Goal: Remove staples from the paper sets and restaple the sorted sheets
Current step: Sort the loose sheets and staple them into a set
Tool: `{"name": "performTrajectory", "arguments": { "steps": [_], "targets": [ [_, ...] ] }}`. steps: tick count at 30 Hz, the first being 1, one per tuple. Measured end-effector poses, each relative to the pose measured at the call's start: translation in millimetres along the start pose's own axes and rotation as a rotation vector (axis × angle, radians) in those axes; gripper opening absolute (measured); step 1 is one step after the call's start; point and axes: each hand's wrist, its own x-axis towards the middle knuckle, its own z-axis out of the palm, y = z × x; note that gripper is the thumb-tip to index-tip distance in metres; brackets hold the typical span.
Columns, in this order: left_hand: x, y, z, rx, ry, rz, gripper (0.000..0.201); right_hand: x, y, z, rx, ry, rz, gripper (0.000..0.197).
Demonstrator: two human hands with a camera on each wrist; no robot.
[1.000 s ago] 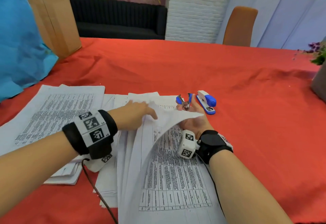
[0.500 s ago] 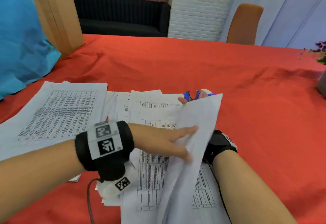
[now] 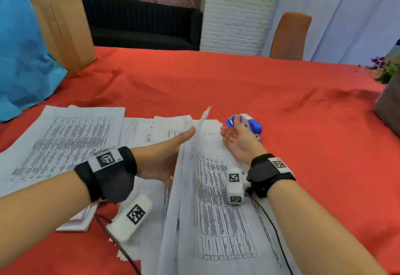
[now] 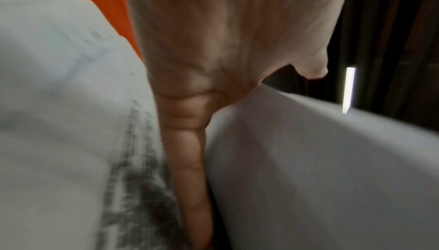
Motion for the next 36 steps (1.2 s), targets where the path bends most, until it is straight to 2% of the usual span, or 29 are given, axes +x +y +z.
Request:
{"name": "performTrajectory", "arguments": {
  "steps": [1,3,4,6,7,9,11,12,14,16,17,18,19,20,21,24,26,28,30,32,34,36],
  "targets": [
    [-4.2,-4.2,-7.0,-0.072,0.014,0.008,0.077,-0.2,-11.5,-5.0,-0.148,-0.012,-0.019,0.036],
    [-8.7,-13.5,-17.6,-0.183,0.084,0.006,0.066,-3.3,-36.7,-24.7,-0.702,-0.090,-0.067,0.027],
    [-8.0,-18.5,-19.1,-0.158,0.137,0.002,0.060,-9.2,-47.1,-35.2,-1.019,-0.127,-0.071,0.022],
    [-3.4,-25.2,-14.1,-0.016,0.252,0.032,0.038,-13.4,-54.2,-55.2,-1.603,-0.078,-0.047,0.028],
    [-0.5,-28.2,-10.9,0.021,0.324,0.056,0.034,-17.2,-56.8,-61.7,-1.788,-0.026,-0.030,0.034],
    [3.4,-31.1,-8.9,0.038,0.492,0.109,0.032,-20.0,-59.1,-70.0,-1.939,0.032,0.044,0.039],
    [0.6,-28.0,-12.2,0.033,0.632,0.197,0.030,-18.8,-62.3,-75.5,-1.903,0.126,0.012,0.040],
    [-1.4,-24.7,-15.6,0.025,0.682,0.244,0.031,-22.7,-66.3,-75.7,-1.823,0.185,-0.073,0.041],
    [-5.8,-17.3,-22.0,-0.030,0.759,0.337,0.034,-31.3,-72.7,-71.4,-1.511,0.230,-0.236,0.061],
    [-6.4,-11.6,-28.5,-0.110,0.824,0.434,0.032,-43.2,-69.3,-60.2,-1.128,0.085,-0.146,0.080],
    [-4.0,-10.0,-32.2,-0.157,0.847,0.472,0.029,-49.8,-61.9,-51.0,-0.964,-0.028,-0.087,0.078],
    [-1.2,-8.2,-32.3,-0.204,0.859,0.494,0.028,-51.3,-50.6,-42.7,-0.799,-0.116,0.008,0.067],
    [3.6,-7.4,-32.0,-0.239,0.865,0.486,0.033,-54.7,-41.8,-31.9,-0.642,-0.171,0.078,0.061],
    [10.2,-6.7,-30.7,-0.262,0.876,0.458,0.042,-51.0,-33.4,-21.9,-0.571,-0.169,0.120,0.066],
    [17.6,-6.0,-28.6,-0.261,0.893,0.436,0.048,-53.0,-29.4,-7.3,-0.528,-0.157,0.108,0.075],
    [26.4,5.3,-20.7,-0.124,1.066,0.508,0.029,-51.0,-34.8,23.5,-0.588,-0.189,-0.037,0.058],
    [19.3,20.9,-21.2,-0.020,1.171,0.636,0.023,-51.5,-46.0,31.1,-0.580,-0.190,-0.098,0.058],
    [3.7,45.5,-24.4,0.112,1.240,0.781,0.018,-49.3,-61.6,31.6,-0.477,-0.196,-0.182,0.048],
    [-15.1,78.6,-19.4,0.224,1.232,0.967,0.017,-53.6,-89.5,39.5,-0.412,-0.184,-0.314,0.032],
    [-31.8,110.5,-6.3,0.295,1.170,1.147,0.020,-62.7,-120.2,54.8,-0.367,-0.190,-0.470,0.026],
    [-42.2,129.8,4.1,0.355,1.152,1.256,0.021,-67.0,-140.9,65.2,-0.350,-0.198,-0.590,0.037],
    [-44.0,132.5,5.3,0.374,1.188,1.289,0.016,-68.9,-145.5,66.0,-0.351,-0.236,-0.628,0.047]
  ]
}}
